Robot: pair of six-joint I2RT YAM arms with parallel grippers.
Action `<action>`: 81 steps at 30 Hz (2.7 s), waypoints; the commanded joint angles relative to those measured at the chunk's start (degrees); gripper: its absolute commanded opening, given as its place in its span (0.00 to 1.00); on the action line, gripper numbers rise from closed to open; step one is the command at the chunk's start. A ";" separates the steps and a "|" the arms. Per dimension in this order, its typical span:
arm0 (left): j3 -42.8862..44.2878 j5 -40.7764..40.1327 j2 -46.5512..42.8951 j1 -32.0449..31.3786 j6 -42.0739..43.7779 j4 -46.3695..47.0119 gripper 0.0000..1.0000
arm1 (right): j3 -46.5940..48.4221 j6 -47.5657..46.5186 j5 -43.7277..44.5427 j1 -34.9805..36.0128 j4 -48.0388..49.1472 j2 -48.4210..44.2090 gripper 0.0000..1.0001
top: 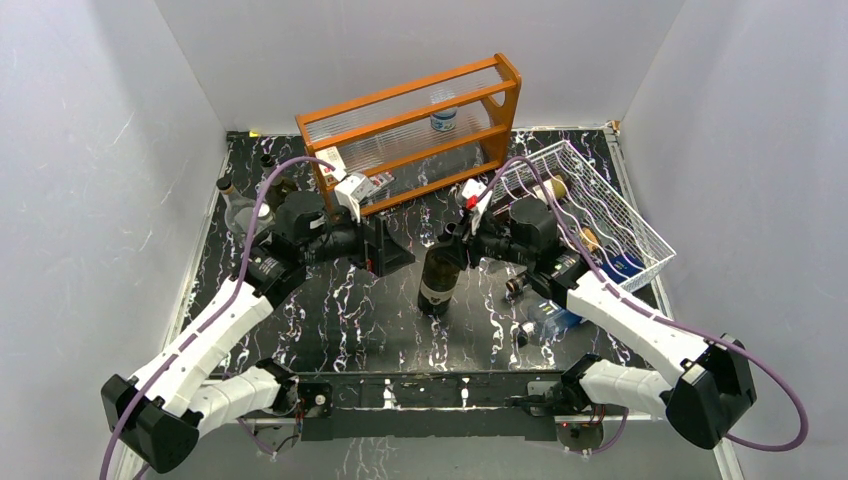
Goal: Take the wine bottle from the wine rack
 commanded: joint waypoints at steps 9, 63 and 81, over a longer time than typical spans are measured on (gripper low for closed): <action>4.32 0.36 0.03 -3.41 -1.95 1.87 0.98 | 2.21 -0.39 -0.72 2.46 5.71 -2.21 0.68; 21.91 -42.32 16.08 -23.99 9.92 -12.43 0.04 | 16.56 21.07 59.79 2.44 -35.55 -20.33 0.98; 23.31 -44.06 13.27 -1.35 13.77 -13.63 0.00 | 16.14 14.48 54.65 2.48 -35.23 -23.14 0.98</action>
